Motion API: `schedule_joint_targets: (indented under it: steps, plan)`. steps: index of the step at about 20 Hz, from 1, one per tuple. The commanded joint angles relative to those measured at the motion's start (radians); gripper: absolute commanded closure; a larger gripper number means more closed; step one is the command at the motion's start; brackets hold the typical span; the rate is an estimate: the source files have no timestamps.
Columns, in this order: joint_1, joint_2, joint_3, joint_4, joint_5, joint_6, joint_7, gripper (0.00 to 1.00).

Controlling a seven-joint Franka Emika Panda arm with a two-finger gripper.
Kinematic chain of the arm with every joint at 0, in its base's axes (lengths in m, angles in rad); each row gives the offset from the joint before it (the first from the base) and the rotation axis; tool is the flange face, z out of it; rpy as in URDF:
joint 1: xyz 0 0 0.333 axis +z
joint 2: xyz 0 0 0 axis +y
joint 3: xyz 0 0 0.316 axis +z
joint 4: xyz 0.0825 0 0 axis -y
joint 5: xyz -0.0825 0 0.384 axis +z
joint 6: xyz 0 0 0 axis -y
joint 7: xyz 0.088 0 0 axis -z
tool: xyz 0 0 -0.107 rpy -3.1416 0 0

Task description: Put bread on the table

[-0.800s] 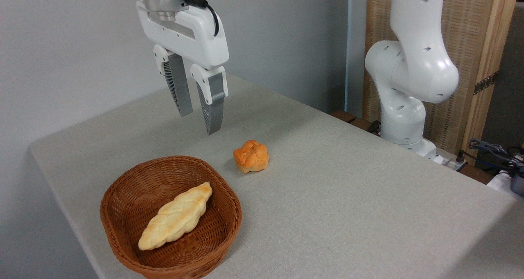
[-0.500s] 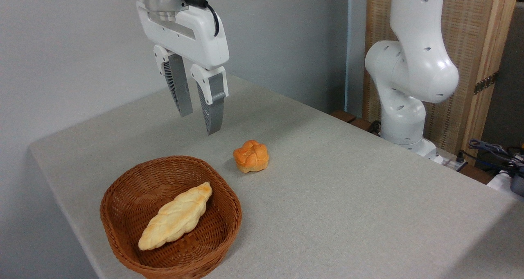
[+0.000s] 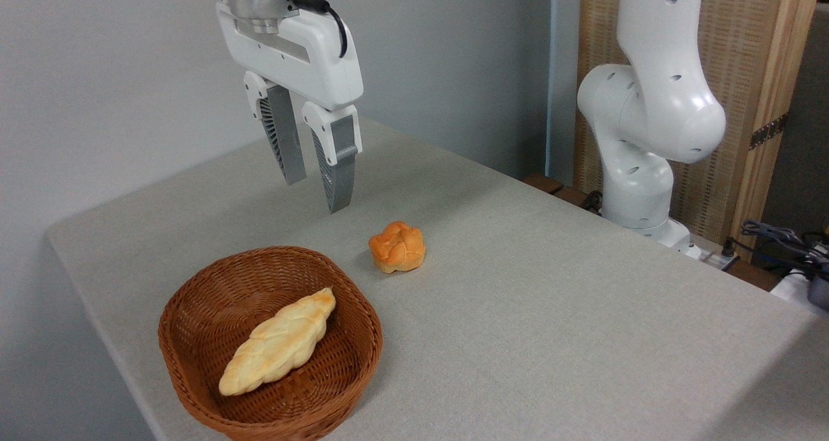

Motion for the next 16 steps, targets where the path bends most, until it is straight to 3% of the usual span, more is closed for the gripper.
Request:
schedule_joint_targets:
  steps: [1, 16]
  plan:
    - [-0.003, -0.005, 0.008, 0.003, 0.018, -0.034, 0.021, 0.00]
    - [-0.002, -0.011, 0.052, -0.030, 0.020, -0.002, 0.017, 0.00]
